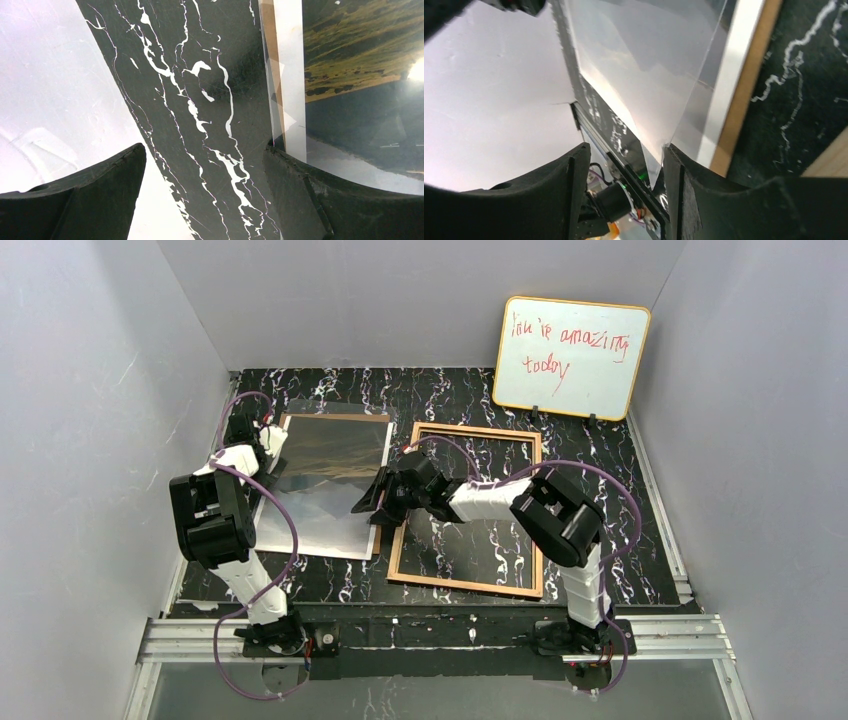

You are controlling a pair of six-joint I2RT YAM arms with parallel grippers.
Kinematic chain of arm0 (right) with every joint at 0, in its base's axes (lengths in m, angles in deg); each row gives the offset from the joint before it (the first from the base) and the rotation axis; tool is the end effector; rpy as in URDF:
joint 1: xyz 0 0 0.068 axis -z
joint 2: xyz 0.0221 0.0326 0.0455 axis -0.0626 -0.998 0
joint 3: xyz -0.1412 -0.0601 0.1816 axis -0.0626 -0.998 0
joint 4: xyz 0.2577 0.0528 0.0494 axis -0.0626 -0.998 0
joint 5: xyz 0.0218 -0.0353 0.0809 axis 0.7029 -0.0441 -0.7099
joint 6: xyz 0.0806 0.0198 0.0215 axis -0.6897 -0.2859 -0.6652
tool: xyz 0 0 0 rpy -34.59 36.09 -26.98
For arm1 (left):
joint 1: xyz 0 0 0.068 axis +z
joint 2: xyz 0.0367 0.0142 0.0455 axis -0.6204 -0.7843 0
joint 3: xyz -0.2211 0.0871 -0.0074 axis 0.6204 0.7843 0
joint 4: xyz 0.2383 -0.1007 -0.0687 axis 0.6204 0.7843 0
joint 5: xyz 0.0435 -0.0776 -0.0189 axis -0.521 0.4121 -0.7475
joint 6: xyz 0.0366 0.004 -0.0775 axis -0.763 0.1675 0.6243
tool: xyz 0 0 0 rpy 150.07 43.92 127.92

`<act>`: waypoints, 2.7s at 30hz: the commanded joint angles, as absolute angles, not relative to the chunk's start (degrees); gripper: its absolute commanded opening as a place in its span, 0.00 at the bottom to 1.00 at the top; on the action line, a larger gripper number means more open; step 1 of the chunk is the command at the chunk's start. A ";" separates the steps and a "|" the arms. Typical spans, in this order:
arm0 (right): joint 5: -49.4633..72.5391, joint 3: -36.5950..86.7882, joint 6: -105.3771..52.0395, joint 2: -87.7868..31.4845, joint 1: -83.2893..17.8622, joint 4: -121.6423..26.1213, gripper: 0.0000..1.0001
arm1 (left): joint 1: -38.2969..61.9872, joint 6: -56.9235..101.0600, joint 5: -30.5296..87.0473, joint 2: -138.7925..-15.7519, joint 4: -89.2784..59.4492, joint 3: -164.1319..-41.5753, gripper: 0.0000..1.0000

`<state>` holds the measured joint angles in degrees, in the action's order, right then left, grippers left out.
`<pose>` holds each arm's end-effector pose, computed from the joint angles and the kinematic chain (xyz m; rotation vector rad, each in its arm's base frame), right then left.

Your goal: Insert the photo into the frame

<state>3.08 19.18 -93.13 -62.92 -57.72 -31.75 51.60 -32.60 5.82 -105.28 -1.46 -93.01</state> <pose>0.2542 0.3874 0.1036 0.2201 2.5310 1.4505 0.3770 0.1079 0.0979 0.5608 2.5305 0.6995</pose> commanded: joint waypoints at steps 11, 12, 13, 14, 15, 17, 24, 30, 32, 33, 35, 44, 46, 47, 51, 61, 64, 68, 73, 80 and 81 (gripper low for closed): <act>6.48 16.54 -94.67 -60.21 -59.18 -8.39 0.71 | 51.09 -31.90 13.75 -111.29 9.72 -87.63 0.85; 6.55 16.87 -94.59 -60.75 -59.22 -8.29 0.71 | 51.13 -32.02 13.76 -111.21 9.77 -87.60 0.85; 6.66 17.21 -94.56 -61.24 -59.24 -8.05 0.70 | 51.09 -32.13 13.77 -111.23 9.94 -87.63 0.85; 6.88 17.44 -94.50 -61.65 -59.22 -7.53 0.70 | 51.17 -32.21 13.82 -111.26 10.06 -87.66 0.85; 7.26 17.56 -94.40 -62.01 -59.23 -6.77 0.69 | 51.10 -32.29 13.84 -111.21 10.14 -87.63 0.85; 8.41 17.65 -94.05 -62.49 -59.20 -6.05 0.67 | 51.09 -32.43 13.97 -111.28 10.37 -87.70 0.84; 11.41 20.18 -92.68 -63.78 -59.22 -10.18 0.49 | 51.14 -32.88 14.11 -111.30 11.06 -87.90 0.83; 9.37 23.98 -91.37 -64.39 -59.16 -17.27 0.16 | 51.09 -33.22 14.17 -111.40 11.82 -88.27 0.85; 9.99 24.17 -89.99 -63.16 -59.18 -19.79 0.10 | 51.09 -33.28 14.28 -111.07 12.92 -89.34 0.89; 10.60 23.98 -89.07 -62.13 -59.10 -21.16 0.06 | 51.14 -33.17 14.10 -110.72 13.77 -90.29 0.92; 11.71 22.90 -87.17 -59.53 -58.88 -24.03 0.01 | 51.34 -32.54 14.35 -109.88 16.10 -93.23 0.98; 12.59 4.79 -85.99 -37.44 -54.80 -36.27 0.01 | 51.40 -28.02 22.19 -108.01 29.40 -111.17 0.98; 13.83 0.98 -86.11 -30.61 -54.32 -41.07 0.01 | 50.11 -27.52 22.01 -107.56 30.02 -112.08 0.98; 14.35 -1.01 -86.20 -27.32 -54.05 -43.36 0.01 | 49.30 -27.46 21.63 -106.96 29.95 -111.75 0.98; 16.23 -7.43 -87.35 -14.68 -52.72 -53.83 0.01 | 45.55 -26.64 20.79 -105.22 29.82 -110.11 0.98; 15.25 -14.48 -84.35 -9.08 -48.96 -62.66 0.26 | 27.01 -18.73 18.56 -103.44 27.09 -107.25 0.98; 16.10 -13.23 -82.44 -10.58 -48.78 -66.17 0.43 | 23.36 -17.79 16.50 -105.79 26.45 -107.91 0.98; 21.69 -8.11 -79.13 -11.94 -48.30 -76.09 0.76 | 21.58 -17.67 14.04 -108.46 25.02 -107.45 0.98; 29.46 1.34 -71.51 -14.52 -47.02 -88.98 0.98 | 21.43 -18.52 13.14 -108.37 24.33 -106.42 0.98; 22.88 9.80 -60.73 -25.57 -37.91 -87.67 0.99 | 21.38 -18.29 13.25 -108.31 25.03 -107.10 0.98; 20.44 9.68 -59.52 -27.38 -36.57 -85.99 0.99 | 21.38 -18.07 13.23 -108.57 24.92 -107.12 0.98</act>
<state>25.33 7.94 -67.36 -21.72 -41.37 -85.73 21.29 -18.83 13.74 -109.26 23.66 -106.91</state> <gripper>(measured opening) 0.985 0.981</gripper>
